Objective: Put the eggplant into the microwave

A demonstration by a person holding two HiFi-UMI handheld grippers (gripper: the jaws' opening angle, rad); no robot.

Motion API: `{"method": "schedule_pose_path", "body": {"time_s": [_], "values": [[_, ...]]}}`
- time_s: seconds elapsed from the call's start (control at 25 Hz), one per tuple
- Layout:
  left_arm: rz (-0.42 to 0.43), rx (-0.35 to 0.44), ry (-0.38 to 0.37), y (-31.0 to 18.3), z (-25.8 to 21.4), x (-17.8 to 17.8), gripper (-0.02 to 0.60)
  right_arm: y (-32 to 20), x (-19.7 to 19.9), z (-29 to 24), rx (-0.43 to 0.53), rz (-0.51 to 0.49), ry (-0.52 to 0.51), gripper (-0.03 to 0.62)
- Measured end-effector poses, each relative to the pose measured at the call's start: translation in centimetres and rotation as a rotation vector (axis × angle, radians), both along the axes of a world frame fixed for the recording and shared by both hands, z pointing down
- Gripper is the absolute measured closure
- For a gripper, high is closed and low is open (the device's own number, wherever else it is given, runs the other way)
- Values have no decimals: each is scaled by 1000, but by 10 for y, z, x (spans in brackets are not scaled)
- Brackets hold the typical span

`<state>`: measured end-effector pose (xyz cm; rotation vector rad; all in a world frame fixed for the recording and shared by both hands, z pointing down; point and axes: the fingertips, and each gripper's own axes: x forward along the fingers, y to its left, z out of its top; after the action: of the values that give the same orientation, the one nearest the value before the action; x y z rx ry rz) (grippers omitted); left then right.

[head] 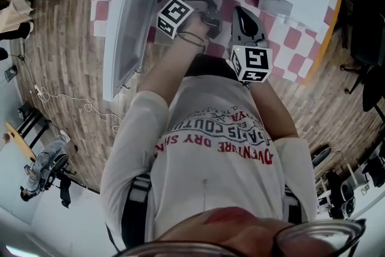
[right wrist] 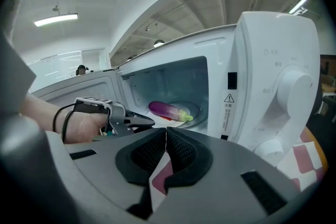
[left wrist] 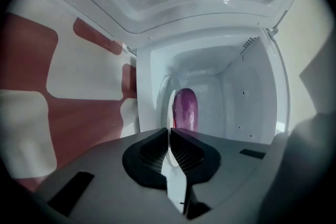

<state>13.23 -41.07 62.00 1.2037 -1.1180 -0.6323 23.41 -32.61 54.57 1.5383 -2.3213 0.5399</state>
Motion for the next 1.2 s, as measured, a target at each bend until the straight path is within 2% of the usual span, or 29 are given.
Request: {"method": "schedule_pose_path", "body": {"time_s": [0.32,0.44,0.56,0.68,0.84,1.08,1.12,1.2], "values": [[47,16,-29,1,0,12,551,-3,3,7,-18,9,1,568],[39,38,-32,0,-4,11,548,-2,3,6,-14,7,4,568],[4,77,-21,-3,-15,6,440,1,4,3,-12,9,5,568],[-37,58,21,-1,-15,2,335,6,6,1,-12,13,7,568],[-38,27,22,14,-8,0,327,13,9,-2,-7,18,7,568],[6,-29,-37,45,-4,-1,336,27,10,-11,13,17,7,568],[26,-58,-65,52,-2,-1,381,29,10,-14,18,16,6,568],[82,-97,-134,65,-1,0,532,34,10,-20,29,15,3,568]]}}
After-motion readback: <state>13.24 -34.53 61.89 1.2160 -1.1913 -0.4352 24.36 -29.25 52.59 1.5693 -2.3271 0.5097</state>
